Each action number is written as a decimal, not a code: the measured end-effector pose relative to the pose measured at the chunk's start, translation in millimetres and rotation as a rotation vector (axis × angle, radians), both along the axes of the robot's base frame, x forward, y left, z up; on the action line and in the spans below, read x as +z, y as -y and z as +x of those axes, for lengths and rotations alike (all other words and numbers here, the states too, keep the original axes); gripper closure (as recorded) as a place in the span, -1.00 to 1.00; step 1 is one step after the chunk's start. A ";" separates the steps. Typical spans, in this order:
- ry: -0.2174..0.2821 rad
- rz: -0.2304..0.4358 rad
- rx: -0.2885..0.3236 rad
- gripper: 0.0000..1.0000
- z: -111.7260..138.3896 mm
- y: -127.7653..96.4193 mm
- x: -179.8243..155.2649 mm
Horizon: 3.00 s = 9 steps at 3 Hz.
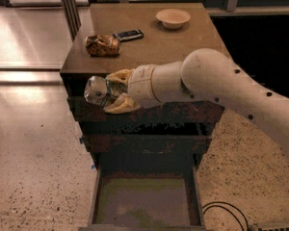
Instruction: Pick 7up can from bottom drawer and place on counter
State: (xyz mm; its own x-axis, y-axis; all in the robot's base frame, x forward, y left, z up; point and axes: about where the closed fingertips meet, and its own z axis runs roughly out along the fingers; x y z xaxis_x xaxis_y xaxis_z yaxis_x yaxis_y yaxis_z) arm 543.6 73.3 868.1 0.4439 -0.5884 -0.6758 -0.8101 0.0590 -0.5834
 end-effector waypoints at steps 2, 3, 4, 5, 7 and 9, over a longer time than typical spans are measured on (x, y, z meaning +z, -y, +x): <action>0.157 -0.080 -0.055 1.00 64.5 26.1 105.7; 0.191 -0.117 -0.113 1.00 102.5 46.7 142.5; 0.210 -0.140 -0.161 1.00 130.9 62.2 158.8; 0.174 -0.199 -0.235 1.00 162.9 82.3 142.7; 0.050 -0.236 -0.299 1.00 189.0 113.1 77.7; -0.088 -0.191 -0.245 1.00 186.0 109.9 -1.7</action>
Offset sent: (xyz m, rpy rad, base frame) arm 0.1143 -0.0553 0.1793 -0.1324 -0.2512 -0.1218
